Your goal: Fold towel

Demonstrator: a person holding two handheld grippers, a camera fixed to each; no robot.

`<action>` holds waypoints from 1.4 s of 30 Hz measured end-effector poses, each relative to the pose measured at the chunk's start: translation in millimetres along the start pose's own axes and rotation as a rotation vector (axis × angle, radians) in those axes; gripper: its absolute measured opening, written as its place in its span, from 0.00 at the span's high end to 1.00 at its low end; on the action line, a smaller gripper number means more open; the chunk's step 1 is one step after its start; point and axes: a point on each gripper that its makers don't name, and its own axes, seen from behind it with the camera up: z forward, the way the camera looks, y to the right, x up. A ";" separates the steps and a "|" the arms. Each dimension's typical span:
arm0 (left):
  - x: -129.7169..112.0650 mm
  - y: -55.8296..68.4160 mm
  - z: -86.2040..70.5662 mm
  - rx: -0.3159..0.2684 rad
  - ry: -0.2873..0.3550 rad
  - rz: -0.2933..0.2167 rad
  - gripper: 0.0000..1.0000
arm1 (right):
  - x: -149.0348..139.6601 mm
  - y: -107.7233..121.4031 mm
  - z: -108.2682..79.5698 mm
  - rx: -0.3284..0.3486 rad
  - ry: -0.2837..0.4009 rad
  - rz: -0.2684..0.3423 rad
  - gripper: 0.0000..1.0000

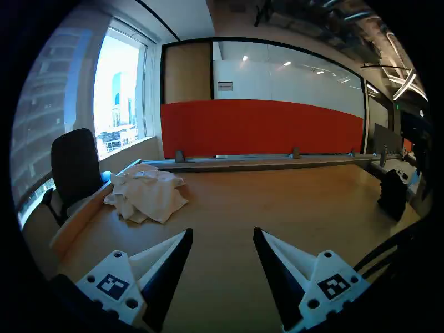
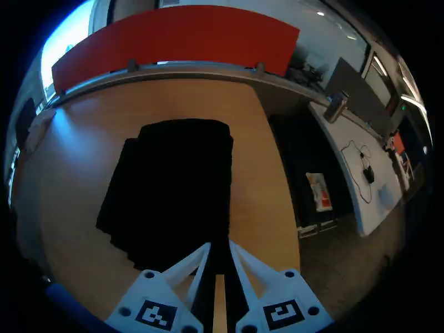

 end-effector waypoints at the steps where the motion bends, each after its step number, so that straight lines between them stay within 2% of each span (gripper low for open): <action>1: -0.1 0.2 -0.2 0.000 -0.001 0.001 0.20 | -0.9 -0.1 0.0 0.000 -0.002 0.002 0.93; 18: -0.7 -2.9 -5.1 0.006 -0.002 0.002 0.20 | -12.4 -1.8 4.2 -0.002 -0.032 0.017 0.93; 27: -0.3 -3.0 -5.2 0.006 0.001 -0.004 0.20 | -8.8 -5.2 0.0 0.005 -0.008 0.013 0.89; 33: -0.2 -3.4 -4.7 0.006 0.002 -0.005 0.20 | -9.0 -0.2 -10.9 -0.011 0.011 0.001 0.77; 36: -0.6 -2.5 -4.1 0.005 0.002 -0.007 0.20 | -9.9 2.0 -15.2 -0.022 0.017 -0.005 0.61; 39: -1.0 -1.9 -3.4 0.004 0.002 -0.010 0.20 | -11.5 3.0 -17.9 -0.029 0.020 -0.007 0.36; 42: -0.4 -1.9 -2.8 0.003 0.004 -0.012 0.20 | -14.1 2.7 -19.6 -0.032 0.022 -0.014 0.29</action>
